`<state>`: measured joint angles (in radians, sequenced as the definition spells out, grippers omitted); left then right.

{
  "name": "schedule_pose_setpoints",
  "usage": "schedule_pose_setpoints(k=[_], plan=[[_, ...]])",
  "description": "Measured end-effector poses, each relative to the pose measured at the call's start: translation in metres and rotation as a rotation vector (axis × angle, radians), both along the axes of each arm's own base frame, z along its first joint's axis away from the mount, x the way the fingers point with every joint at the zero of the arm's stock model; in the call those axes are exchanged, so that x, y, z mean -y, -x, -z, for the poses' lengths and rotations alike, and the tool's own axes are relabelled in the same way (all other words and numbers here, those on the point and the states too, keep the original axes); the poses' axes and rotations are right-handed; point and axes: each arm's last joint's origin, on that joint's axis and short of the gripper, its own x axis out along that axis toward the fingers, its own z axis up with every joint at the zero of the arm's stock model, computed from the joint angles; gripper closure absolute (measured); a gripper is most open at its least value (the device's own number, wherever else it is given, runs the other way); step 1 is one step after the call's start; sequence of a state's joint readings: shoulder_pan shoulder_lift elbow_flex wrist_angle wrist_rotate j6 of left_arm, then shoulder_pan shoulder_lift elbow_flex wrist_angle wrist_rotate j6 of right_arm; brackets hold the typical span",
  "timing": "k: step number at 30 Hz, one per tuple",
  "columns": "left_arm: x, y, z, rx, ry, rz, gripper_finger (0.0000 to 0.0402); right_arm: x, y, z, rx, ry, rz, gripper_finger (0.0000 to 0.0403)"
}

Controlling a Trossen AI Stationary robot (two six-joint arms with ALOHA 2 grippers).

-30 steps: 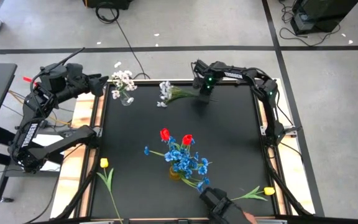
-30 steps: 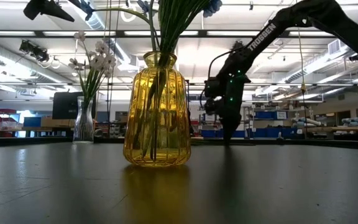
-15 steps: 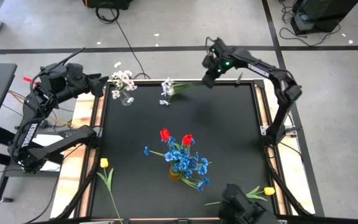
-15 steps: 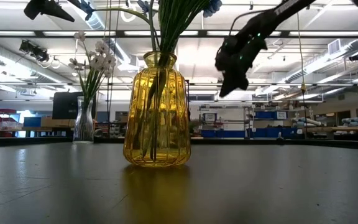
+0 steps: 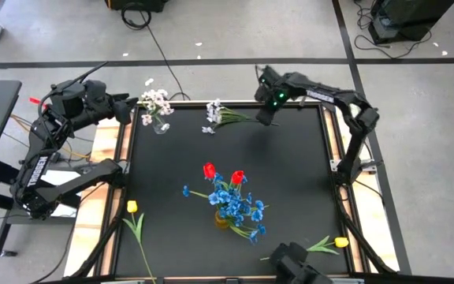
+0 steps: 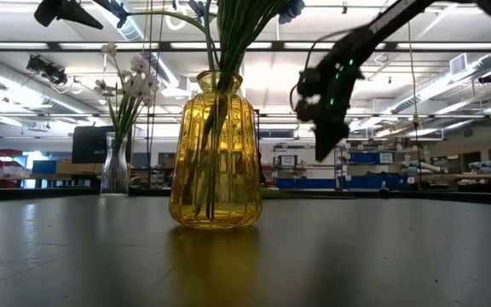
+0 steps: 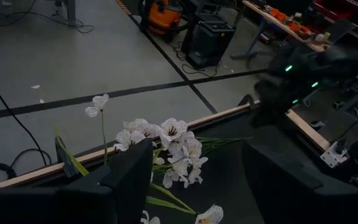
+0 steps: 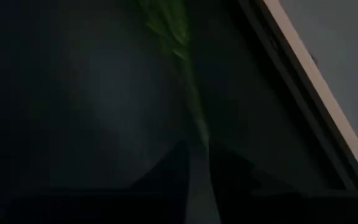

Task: Sort flowers into vase by color
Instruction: Put the white flowers into the transparent vase

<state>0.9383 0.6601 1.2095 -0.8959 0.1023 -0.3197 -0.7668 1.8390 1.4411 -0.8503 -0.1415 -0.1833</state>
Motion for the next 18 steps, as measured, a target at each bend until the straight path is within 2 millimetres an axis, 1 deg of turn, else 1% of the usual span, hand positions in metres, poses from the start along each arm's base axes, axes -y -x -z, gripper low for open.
schedule_pose_setpoints(k=[4, 7, 11, 14, 18], plan=[[0.000, 0.000, 0.000, 0.005, 0.004, -0.002, 0.0153, 0.011, -0.007, 0.035, -0.097, 0.018, -0.021, 0.0306], [0.000, 0.000, 0.000, 0.018, 0.021, -0.009, 0.0153, 0.015, -0.012, 0.057, -0.137, 0.000, -0.076, 0.0301], [0.001, 0.001, 0.003, 0.009, 0.047, -0.012, 0.0153, 0.016, -0.014, 0.079, -0.188, -0.040, -0.133, 0.0300], [0.002, 0.001, 0.003, 0.017, 0.063, -0.018, 0.0153, 0.015, -0.017, 0.083, -0.183, -0.053, -0.160, 0.0300], [0.002, 0.001, 0.004, 0.016, 0.067, -0.019, 0.0153, 0.015, -0.018, 0.084, -0.201, -0.027, -0.171, 0.0300]])
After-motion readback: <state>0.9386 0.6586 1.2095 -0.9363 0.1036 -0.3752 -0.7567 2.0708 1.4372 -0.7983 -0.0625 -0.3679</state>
